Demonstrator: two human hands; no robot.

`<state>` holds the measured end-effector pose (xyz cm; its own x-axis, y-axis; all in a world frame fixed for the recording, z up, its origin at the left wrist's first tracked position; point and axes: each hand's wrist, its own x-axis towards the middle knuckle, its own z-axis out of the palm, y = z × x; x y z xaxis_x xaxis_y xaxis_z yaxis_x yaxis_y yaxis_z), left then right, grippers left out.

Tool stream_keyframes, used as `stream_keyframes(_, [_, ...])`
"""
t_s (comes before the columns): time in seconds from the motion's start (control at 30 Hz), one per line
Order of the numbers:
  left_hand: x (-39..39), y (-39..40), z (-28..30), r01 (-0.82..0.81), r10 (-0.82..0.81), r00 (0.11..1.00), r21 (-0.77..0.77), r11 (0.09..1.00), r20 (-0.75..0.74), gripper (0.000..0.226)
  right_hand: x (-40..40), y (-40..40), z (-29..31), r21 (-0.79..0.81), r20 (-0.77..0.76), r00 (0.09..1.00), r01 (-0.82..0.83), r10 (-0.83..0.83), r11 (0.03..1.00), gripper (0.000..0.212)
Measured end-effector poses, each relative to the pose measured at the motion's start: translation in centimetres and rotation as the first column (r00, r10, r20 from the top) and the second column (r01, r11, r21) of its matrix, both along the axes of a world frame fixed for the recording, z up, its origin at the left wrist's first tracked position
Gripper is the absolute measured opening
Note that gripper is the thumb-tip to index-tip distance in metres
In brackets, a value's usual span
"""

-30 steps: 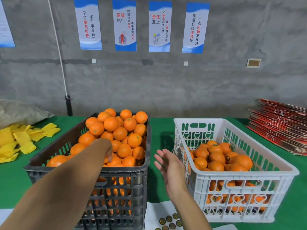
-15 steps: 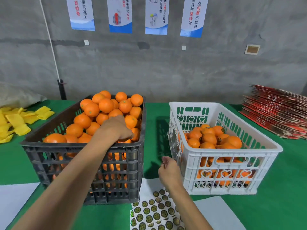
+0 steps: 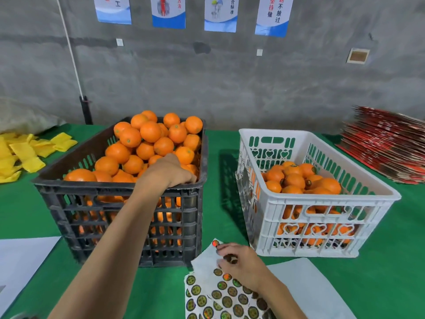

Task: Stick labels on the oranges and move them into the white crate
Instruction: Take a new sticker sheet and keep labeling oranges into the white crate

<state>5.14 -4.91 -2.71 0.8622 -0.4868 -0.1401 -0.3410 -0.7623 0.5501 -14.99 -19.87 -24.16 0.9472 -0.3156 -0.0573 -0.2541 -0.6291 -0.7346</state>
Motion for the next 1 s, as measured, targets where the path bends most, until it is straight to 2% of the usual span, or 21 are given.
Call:
stream_keyframes(0.03, [0.0,-0.1,0.0,0.004,-0.004,1.000,-0.006,1.000,-0.003,0.044,0.2,-0.4,0.1,-0.019,0.053,0.998,0.026,-0.025,0.999,0.027])
stream_keyframes(0.1, [-0.1,-0.1,0.0,0.010,-0.010,1.000,-0.011,1.000,-0.006,0.045,1.1,-0.9,0.0,-0.181,0.110,0.991,0.098,-0.079,0.979,0.033])
stream_keyframes(0.2, [-0.3,0.0,0.0,0.009,-0.009,1.000,-0.038,0.999,-0.010,0.060,1.9,-0.7,-0.5,-0.357,0.016,0.998,0.062,-0.060,0.932,0.056])
stream_keyframes(0.27, [-0.3,0.0,0.0,0.008,-0.008,1.000,-0.038,0.999,0.002,0.062,2.3,-0.5,-1.1,-0.464,-0.022,1.000,-0.001,-0.010,0.886,0.060])
stream_keyframes(0.33, [-0.3,0.0,-0.1,0.007,-0.007,1.000,-0.041,0.999,-0.004,0.063,2.7,-0.7,-1.3,-0.500,-0.027,1.000,-0.009,-0.005,0.866,0.059])
stream_keyframes(0.5, [-0.1,-0.3,-0.3,0.020,-0.020,1.000,-0.029,0.999,-0.009,0.062,4.0,-1.7,-1.0,-0.371,-0.044,0.999,-0.008,-0.009,0.929,0.050])
stream_keyframes(0.6, [-0.2,-0.3,-0.2,0.019,-0.019,1.000,-0.027,0.999,-0.004,0.057,4.2,-2.4,-0.7,-0.341,-0.050,0.999,-0.037,0.021,0.939,0.043])
stream_keyframes(0.7, [-0.3,-0.2,-0.1,0.014,-0.014,1.000,-0.019,1.000,0.001,0.060,4.1,-2.7,-1.1,-0.290,-0.020,1.000,-0.029,0.024,0.956,0.037])
stream_keyframes(0.8, [-0.6,-0.1,-0.1,0.012,-0.012,1.000,-0.026,1.000,0.009,0.072,4.1,-3.0,-1.9,-0.107,0.048,0.997,0.071,-0.066,0.992,0.026])
stream_keyframes(0.9, [-0.6,0.0,-0.1,0.010,-0.010,1.000,-0.028,1.000,0.020,0.074,4.4,-3.3,-1.7,0.131,-0.002,0.992,0.124,-0.125,0.984,0.014])
stream_keyframes(1.0, [-0.4,0.0,0.0,0.017,-0.016,1.000,-0.030,0.999,0.021,0.066,4.9,-3.9,-1.2,0.191,-0.062,0.996,0.068,-0.057,0.979,0.021])
